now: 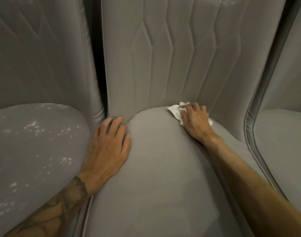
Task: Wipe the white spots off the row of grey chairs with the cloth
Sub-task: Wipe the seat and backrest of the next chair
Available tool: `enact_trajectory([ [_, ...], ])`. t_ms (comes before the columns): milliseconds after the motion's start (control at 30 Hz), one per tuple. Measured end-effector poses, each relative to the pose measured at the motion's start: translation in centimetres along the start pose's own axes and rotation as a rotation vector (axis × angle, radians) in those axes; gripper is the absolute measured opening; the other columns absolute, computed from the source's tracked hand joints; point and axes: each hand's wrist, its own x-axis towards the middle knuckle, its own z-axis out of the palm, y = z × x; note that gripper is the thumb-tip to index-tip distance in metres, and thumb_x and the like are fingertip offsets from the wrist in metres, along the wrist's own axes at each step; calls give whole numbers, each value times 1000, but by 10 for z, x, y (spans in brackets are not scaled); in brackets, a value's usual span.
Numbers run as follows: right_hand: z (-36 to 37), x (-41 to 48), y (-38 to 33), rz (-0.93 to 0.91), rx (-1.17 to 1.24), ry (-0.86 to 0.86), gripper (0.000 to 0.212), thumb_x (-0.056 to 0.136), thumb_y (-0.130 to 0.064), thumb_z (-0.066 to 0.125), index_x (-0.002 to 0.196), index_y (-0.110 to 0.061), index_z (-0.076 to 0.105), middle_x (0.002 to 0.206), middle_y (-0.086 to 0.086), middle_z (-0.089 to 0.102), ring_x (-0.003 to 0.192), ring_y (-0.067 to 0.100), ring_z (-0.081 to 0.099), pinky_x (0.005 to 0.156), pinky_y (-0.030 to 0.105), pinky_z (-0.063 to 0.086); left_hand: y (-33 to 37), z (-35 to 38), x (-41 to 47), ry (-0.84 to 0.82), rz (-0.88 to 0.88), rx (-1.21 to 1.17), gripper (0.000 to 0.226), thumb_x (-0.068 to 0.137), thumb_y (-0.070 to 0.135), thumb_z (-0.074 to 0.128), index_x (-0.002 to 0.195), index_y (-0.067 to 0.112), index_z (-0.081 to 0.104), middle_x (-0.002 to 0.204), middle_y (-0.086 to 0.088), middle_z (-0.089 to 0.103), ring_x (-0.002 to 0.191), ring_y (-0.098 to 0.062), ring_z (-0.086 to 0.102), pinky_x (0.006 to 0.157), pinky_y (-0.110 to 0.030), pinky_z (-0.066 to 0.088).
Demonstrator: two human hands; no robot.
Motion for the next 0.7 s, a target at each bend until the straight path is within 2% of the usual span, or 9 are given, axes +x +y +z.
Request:
enact_trajectory([
  [67, 7, 5, -13, 26, 11, -7, 39, 106, -26, 34, 139, -15, 53, 141, 9, 51, 120, 36, 44, 103, 44, 34, 1, 1, 0, 0, 2, 1, 30, 104, 30, 45, 115, 10, 63, 144, -11, 54, 131, -35, 46, 106, -52, 43],
  [133, 12, 10, -31, -61, 11, -67, 40, 106, -25, 32, 138, -12, 52, 143, 10, 50, 124, 36, 43, 105, 44, 33, 1, 1, 0, 5, 3, 1, 28, 103, 30, 46, 115, 10, 63, 144, -10, 54, 131, -34, 45, 106, -51, 42],
  [233, 5, 11, -20, -190, 50, -122, 38, 107, -30, 33, 136, -17, 54, 147, 6, 48, 132, 31, 42, 108, 42, 30, -1, 2, 0, 5, 9, -6, 29, 103, 30, 47, 116, 10, 63, 144, -10, 53, 132, -34, 45, 106, -51, 42],
  [333, -3, 7, 2, -62, 47, -65, 38, 107, -34, 35, 137, -22, 54, 145, 5, 49, 127, 34, 42, 105, 44, 33, -2, 4, -1, 2, 11, -4, 30, 104, 31, 45, 117, 10, 62, 145, -9, 52, 132, -34, 45, 105, -51, 42],
  [400, 3, 10, -12, -7, 40, -52, 38, 107, -29, 35, 137, -17, 54, 142, 9, 51, 123, 35, 44, 104, 44, 34, -2, 5, 0, 3, 8, 0, 29, 104, 31, 45, 117, 11, 61, 145, -9, 52, 132, -35, 45, 104, -51, 43],
  [500, 12, 14, -43, -133, 44, -101, 36, 107, -25, 34, 134, -12, 54, 139, 11, 52, 124, 36, 45, 106, 45, 33, -1, 5, 0, 1, 13, -3, 28, 104, 31, 46, 117, 10, 61, 145, -9, 51, 132, -35, 45, 104, -52, 43],
  [600, 4, 11, -30, -249, 73, -121, 35, 107, -27, 35, 134, -16, 55, 143, 7, 51, 128, 33, 45, 107, 44, 32, -2, 5, -1, -6, 15, -11, 29, 104, 31, 46, 118, 10, 61, 146, -10, 51, 133, -36, 45, 105, -53, 44],
  [700, 0, 8, -13, -68, 37, -23, 36, 105, -25, 39, 135, -15, 55, 140, 10, 53, 121, 35, 47, 99, 42, 33, -2, 5, -1, -8, 10, -19, 29, 104, 31, 46, 117, 10, 62, 145, -10, 52, 132, -36, 45, 105, -54, 45],
])
